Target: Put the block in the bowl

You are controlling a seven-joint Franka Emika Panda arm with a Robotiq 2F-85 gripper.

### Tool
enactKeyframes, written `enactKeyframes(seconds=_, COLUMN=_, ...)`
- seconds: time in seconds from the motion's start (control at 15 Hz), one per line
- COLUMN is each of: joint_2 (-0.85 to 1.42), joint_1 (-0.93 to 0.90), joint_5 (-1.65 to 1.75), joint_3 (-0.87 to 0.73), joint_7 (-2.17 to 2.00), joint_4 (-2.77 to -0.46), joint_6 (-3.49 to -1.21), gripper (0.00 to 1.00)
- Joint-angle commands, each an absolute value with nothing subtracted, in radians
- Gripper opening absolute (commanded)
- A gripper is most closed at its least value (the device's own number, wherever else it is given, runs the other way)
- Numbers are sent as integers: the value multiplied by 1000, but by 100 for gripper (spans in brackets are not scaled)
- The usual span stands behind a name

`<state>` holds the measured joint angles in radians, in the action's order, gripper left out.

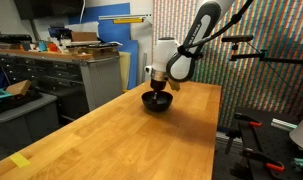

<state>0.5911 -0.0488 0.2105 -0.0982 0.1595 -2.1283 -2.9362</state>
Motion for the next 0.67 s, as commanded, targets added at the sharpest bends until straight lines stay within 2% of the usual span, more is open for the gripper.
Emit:
enactKeyframes(seconds=0.0, joint_2=614, joint_1=-71, joint_5=228, joint_3=-127, joint_7=127, joint_4=-2072, joint_6=-2924, gripper=73)
enactKeyframes(seconds=0.2, joint_2=587, joint_1=-71, joint_5=230, joint_3=-140, joint_7=124, joint_4=-2063, joint_6=-2908, gripper=98)
enactKeyframes(seconds=0.6, joint_2=498, joint_1=-40, joint_5=219, joint_3=-126, joint_7=145, joint_4=-2034, joint_6=-2787, gripper=100)
